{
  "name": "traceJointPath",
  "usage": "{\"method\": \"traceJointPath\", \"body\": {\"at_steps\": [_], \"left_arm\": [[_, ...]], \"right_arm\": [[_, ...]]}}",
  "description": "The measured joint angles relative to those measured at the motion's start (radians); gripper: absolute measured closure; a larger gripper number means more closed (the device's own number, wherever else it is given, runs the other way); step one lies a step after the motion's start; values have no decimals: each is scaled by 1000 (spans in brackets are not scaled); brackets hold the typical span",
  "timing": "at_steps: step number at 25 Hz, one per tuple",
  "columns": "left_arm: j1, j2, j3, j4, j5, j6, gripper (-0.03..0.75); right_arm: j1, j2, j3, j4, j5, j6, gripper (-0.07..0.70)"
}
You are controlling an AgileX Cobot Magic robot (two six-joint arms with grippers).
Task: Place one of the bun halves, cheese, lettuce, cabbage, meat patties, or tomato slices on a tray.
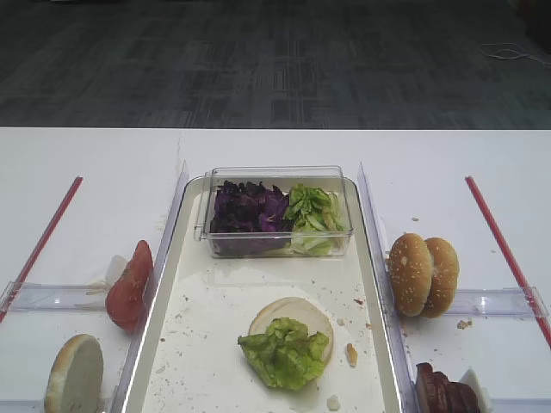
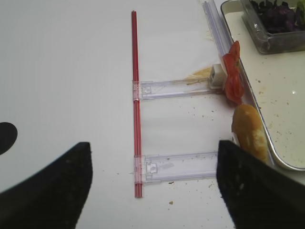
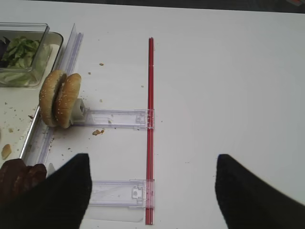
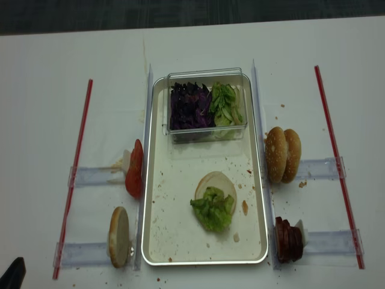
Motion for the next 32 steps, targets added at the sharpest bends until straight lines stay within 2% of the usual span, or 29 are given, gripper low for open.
{"method": "traceJointPath", "body": {"at_steps": [32], "left_arm": [[0, 0, 0, 0, 0, 0, 182]], "right_arm": [[0, 0, 0, 0, 0, 0, 58]]}}
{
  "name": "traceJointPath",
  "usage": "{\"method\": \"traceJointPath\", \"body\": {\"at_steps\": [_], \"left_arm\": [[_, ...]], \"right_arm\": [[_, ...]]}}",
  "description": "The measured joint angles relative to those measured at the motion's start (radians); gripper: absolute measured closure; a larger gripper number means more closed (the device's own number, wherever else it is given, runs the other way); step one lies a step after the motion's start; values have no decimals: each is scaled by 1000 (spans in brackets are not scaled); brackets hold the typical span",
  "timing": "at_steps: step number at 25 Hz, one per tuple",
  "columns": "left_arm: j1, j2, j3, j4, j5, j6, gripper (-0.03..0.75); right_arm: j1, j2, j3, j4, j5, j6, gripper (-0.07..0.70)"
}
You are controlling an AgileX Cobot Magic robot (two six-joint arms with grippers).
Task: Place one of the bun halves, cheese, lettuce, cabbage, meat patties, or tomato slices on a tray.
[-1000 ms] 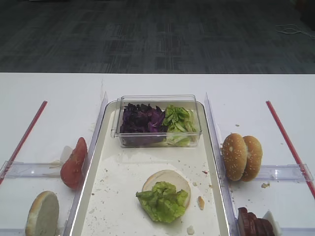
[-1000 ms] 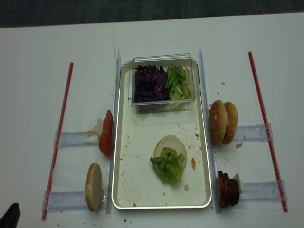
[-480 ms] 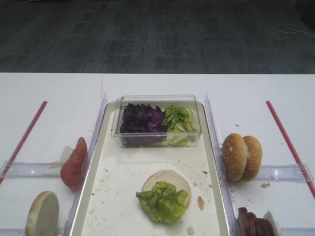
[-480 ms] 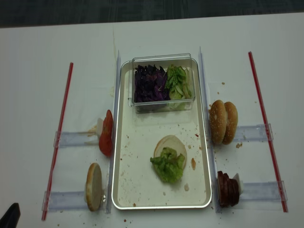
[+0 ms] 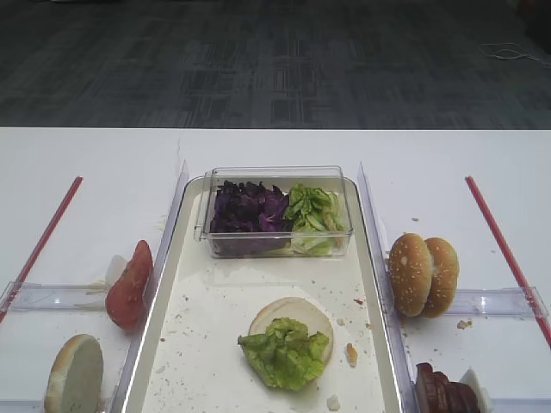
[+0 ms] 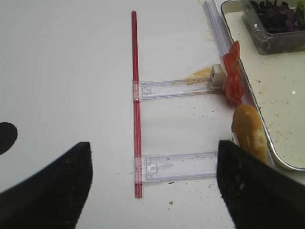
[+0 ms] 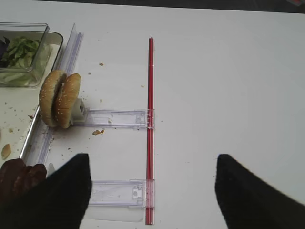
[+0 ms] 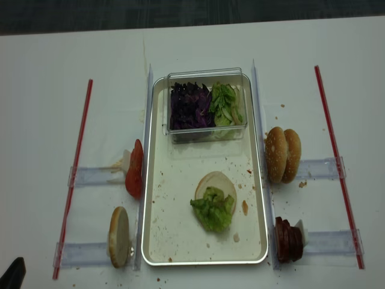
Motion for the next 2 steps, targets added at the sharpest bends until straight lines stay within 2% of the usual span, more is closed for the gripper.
{"method": "traceJointPath", "body": {"at_steps": [2], "left_arm": [[0, 0, 0, 0, 0, 0, 182]], "right_arm": [[0, 0, 0, 0, 0, 0, 58]]}}
